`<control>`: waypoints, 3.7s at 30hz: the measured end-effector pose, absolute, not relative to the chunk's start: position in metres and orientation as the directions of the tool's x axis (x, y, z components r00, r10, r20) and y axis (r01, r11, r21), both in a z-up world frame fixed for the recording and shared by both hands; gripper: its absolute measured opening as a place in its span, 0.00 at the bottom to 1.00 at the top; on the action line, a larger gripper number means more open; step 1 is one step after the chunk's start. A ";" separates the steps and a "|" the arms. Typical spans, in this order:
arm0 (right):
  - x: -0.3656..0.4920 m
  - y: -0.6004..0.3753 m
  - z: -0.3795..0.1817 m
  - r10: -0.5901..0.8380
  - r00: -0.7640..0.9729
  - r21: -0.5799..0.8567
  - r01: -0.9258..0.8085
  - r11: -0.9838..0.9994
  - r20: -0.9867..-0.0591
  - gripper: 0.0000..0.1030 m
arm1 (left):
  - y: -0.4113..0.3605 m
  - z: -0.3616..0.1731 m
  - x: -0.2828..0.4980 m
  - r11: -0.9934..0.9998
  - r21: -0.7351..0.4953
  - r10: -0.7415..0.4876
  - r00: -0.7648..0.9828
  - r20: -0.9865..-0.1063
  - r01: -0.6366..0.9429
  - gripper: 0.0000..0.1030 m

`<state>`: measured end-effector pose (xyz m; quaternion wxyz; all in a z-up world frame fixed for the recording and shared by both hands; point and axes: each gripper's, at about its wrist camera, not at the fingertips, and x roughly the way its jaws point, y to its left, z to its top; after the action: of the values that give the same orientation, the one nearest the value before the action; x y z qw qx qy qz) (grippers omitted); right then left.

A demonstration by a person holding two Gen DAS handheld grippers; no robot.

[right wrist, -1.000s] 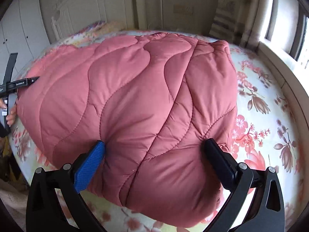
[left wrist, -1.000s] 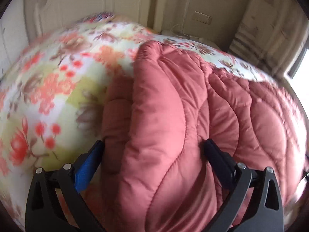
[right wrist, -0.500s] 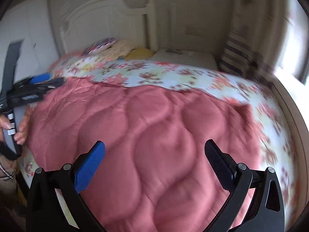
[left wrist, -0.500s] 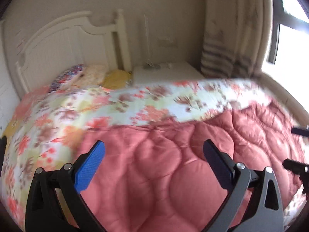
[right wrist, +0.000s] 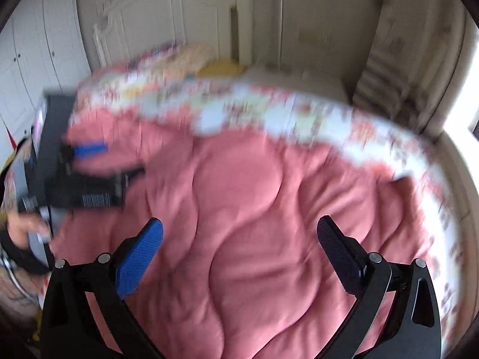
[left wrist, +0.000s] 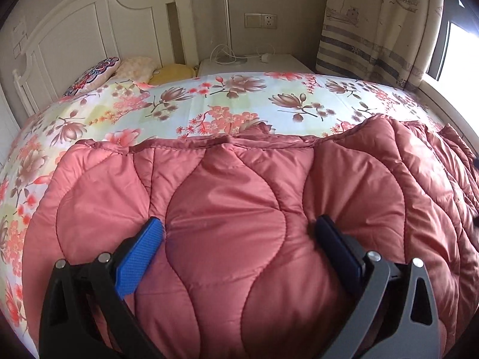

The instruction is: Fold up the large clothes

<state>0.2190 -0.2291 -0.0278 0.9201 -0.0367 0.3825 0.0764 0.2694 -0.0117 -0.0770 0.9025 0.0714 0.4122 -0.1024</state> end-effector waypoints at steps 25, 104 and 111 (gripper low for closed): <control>0.288 -0.257 -0.087 -0.024 0.605 -0.035 -0.006 0.999 -0.795 0.96 | -0.013 -0.075 0.270 0.968 0.042 -0.125 0.623 -0.772 0.247 0.98; -0.002 -0.337 -0.112 0.441 0.703 0.656 0.048 0.753 -0.558 0.87 | 0.067 -0.085 0.348 0.990 -0.067 -0.123 0.553 -0.824 0.122 0.98; 0.088 -0.322 -0.107 0.405 0.716 0.694 0.153 0.703 -0.569 0.94 | 0.067 -0.086 0.348 0.992 -0.057 -0.111 0.556 -0.824 0.114 0.98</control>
<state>0.0884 -0.3219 -0.1072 0.8457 0.3778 0.3694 0.0744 0.3476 0.0671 -0.0861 0.8821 0.0017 0.4667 -0.0639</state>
